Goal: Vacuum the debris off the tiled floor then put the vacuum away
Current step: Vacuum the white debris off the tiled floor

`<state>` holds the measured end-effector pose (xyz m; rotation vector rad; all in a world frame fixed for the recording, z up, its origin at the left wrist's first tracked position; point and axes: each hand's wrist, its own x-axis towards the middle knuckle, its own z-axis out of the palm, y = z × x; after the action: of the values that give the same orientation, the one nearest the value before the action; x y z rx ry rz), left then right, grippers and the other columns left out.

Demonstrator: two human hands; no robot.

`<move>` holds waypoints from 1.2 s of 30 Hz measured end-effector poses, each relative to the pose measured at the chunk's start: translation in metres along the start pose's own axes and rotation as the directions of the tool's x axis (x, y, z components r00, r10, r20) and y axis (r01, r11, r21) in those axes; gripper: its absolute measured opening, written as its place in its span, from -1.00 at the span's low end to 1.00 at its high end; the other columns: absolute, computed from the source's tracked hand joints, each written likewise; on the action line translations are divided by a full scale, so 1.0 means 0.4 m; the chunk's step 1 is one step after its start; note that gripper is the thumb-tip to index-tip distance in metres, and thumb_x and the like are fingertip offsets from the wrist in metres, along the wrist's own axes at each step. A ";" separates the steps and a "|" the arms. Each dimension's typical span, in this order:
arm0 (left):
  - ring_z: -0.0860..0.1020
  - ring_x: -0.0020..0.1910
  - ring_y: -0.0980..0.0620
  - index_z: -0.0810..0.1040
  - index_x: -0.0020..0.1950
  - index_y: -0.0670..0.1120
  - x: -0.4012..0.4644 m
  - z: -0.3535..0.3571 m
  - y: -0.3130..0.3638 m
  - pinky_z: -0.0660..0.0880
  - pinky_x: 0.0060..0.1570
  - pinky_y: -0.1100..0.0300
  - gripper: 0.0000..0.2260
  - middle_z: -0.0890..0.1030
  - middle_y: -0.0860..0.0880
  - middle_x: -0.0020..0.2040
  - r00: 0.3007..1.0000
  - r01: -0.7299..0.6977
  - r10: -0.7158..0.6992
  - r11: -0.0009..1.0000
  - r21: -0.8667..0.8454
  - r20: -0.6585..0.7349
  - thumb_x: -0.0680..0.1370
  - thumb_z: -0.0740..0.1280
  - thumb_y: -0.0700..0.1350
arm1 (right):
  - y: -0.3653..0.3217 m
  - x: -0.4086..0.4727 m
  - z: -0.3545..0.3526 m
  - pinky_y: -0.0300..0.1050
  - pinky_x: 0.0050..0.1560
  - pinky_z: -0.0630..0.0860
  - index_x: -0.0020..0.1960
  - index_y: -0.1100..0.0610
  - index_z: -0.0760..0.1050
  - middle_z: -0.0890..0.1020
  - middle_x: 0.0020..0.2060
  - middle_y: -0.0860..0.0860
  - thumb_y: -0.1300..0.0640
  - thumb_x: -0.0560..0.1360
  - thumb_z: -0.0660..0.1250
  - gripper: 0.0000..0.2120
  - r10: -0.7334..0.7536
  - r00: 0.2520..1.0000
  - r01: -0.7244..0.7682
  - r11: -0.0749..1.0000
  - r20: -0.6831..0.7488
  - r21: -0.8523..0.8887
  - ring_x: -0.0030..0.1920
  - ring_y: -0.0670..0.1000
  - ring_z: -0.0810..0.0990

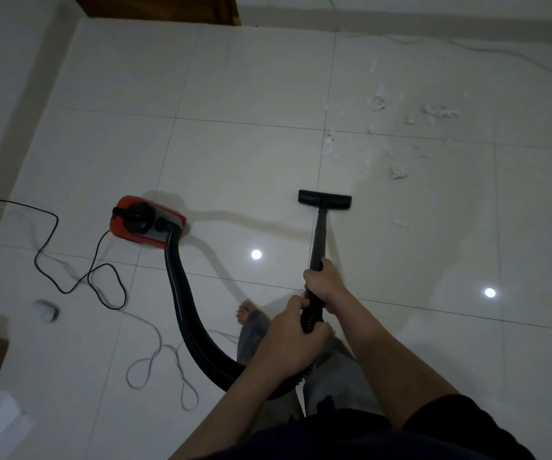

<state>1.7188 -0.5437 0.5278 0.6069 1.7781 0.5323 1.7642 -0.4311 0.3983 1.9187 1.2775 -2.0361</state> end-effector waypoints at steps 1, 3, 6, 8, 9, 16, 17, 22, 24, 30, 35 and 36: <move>0.53 -0.32 0.07 0.38 0.16 0.04 0.001 0.019 0.003 0.58 -0.17 -0.01 -0.77 0.56 -0.01 -0.22 1.000 -0.001 0.001 1.000 0.005 0.001 0.52 0.27 -0.04 | 0.010 0.000 -0.018 -0.22 -0.52 0.46 0.18 -0.01 0.15 0.47 -0.19 0.13 0.32 0.53 0.17 -0.64 0.001 1.000 -0.001 1.000 -0.002 -0.002 -0.51 -0.01 0.49; 0.54 -0.30 0.03 0.36 0.13 0.06 -0.001 0.055 0.015 0.58 -0.15 -0.05 -0.80 0.57 -0.02 -0.20 1.000 -0.004 0.004 1.000 0.017 -0.006 0.52 0.26 -0.05 | 0.025 0.000 -0.053 -0.22 -0.52 0.46 0.18 -0.02 0.14 0.47 -0.20 0.12 0.31 0.53 0.18 -0.64 0.001 1.000 -0.001 1.000 0.003 0.000 -0.49 0.00 0.50; 0.56 -0.31 0.04 0.33 0.12 0.10 0.002 0.097 0.036 0.59 -0.16 -0.02 -0.80 0.59 -0.01 -0.20 0.999 -0.019 0.020 0.999 0.040 -0.025 0.53 0.26 -0.05 | 0.035 0.003 -0.096 -0.20 -0.51 0.46 0.18 -0.01 0.11 0.46 -0.21 0.10 0.31 0.54 0.17 -0.64 -0.001 1.000 0.001 1.000 0.022 0.004 -0.45 0.02 0.49; 0.56 -0.32 0.06 0.32 0.12 0.10 0.010 0.115 0.050 0.59 -0.18 0.02 -0.79 0.60 -0.02 -0.19 0.999 -0.028 0.030 0.998 0.047 -0.034 0.53 0.26 -0.04 | 0.033 0.009 -0.118 -0.20 -0.51 0.47 0.17 0.00 0.10 0.46 -0.22 0.10 0.32 0.54 0.16 -0.64 -0.009 0.999 0.008 1.000 0.033 0.004 -0.46 0.02 0.49; 0.56 -0.32 0.06 0.32 0.13 0.10 0.014 0.121 0.056 0.59 -0.18 0.04 -0.79 0.60 -0.02 -0.18 0.999 -0.029 0.031 0.999 0.045 -0.037 0.53 0.26 -0.04 | 0.030 0.013 -0.126 -0.21 -0.52 0.46 0.17 0.00 0.10 0.47 -0.22 0.10 0.32 0.54 0.16 -0.64 -0.011 0.999 0.011 1.000 0.040 0.002 -0.47 0.01 0.49; 0.55 -0.31 0.06 0.38 0.08 0.04 0.055 0.127 0.091 0.57 -0.18 0.04 -0.83 0.56 0.01 -0.25 0.996 -0.041 0.041 0.999 0.010 -0.081 0.51 0.27 -0.06 | -0.021 0.039 -0.148 -0.28 -0.55 0.43 0.18 0.00 0.12 0.48 -0.21 0.11 0.32 0.55 0.17 -0.65 -0.048 0.997 0.050 0.998 0.064 -0.024 -0.46 0.00 0.49; 0.54 -0.32 0.07 0.39 0.06 0.03 0.063 0.123 0.096 0.56 -0.20 0.06 -0.84 0.57 0.01 -0.25 0.995 -0.045 0.046 0.999 0.009 -0.092 0.50 0.27 -0.06 | -0.033 0.044 -0.149 -0.28 -0.56 0.43 0.18 0.00 0.12 0.48 -0.22 0.11 0.32 0.55 0.16 -0.65 -0.053 0.996 0.055 0.998 0.067 -0.019 -0.46 0.00 0.49; 0.58 -0.26 -0.03 0.36 -0.03 0.12 0.106 0.093 0.137 0.55 -0.20 -0.01 -0.85 0.59 -0.05 -0.21 0.993 -0.066 0.068 0.997 0.029 -0.099 0.42 0.23 0.04 | -0.100 0.081 -0.154 -0.26 -0.55 0.43 0.17 0.01 0.13 0.48 -0.22 0.11 0.31 0.54 0.17 -0.66 -0.078 0.995 0.080 0.996 0.068 -0.025 -0.50 -0.01 0.48; 0.57 -0.18 -0.06 0.33 -0.09 0.16 0.129 0.079 0.155 0.52 -0.19 0.05 -0.89 0.58 -0.08 -0.16 0.993 -0.082 0.083 0.996 0.019 -0.082 0.47 0.24 -0.02 | -0.130 0.098 -0.158 -0.26 -0.55 0.43 0.18 0.01 0.14 0.48 -0.23 0.12 0.32 0.54 0.18 -0.65 -0.086 0.994 0.087 0.996 0.065 -0.012 -0.55 -0.04 0.48; 0.57 -0.11 -0.08 0.31 0.03 0.19 0.154 0.039 0.191 0.51 -0.18 0.06 -0.80 0.57 -0.07 -0.10 0.993 -0.107 0.109 0.993 0.043 -0.039 0.43 0.20 0.07 | -0.193 0.106 -0.169 -0.26 -0.54 0.43 0.24 -0.03 0.17 0.47 -0.25 0.09 0.32 0.54 0.16 -0.61 -0.095 0.995 0.094 0.995 0.040 0.009 -0.48 -0.03 0.48; 0.50 -0.31 0.06 0.31 -0.07 0.24 0.135 0.006 0.203 0.45 -0.31 0.18 -0.88 0.57 -0.09 -0.18 0.988 -0.152 0.153 0.987 0.045 -0.018 0.48 0.22 0.04 | -0.190 0.088 -0.163 -0.26 -0.54 0.44 0.19 -0.01 0.14 0.45 -0.24 0.09 0.33 0.54 0.17 -0.64 -0.066 0.998 0.065 0.997 0.018 0.046 -0.50 -0.04 0.47; 0.50 -0.33 0.08 0.32 -0.06 0.22 0.136 0.004 0.200 0.45 -0.31 0.17 -0.89 0.57 -0.06 -0.21 0.990 -0.144 0.144 0.989 0.039 -0.008 0.49 0.23 0.03 | -0.184 0.090 -0.161 -0.25 -0.54 0.44 0.19 -0.02 0.14 0.45 -0.25 0.10 0.33 0.54 0.17 -0.63 -0.053 0.999 0.052 0.997 0.015 0.061 -0.51 -0.04 0.46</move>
<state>1.7183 -0.4475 0.5382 0.7641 1.7669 0.6025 1.7663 -0.3279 0.4130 1.9089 1.2905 -2.1347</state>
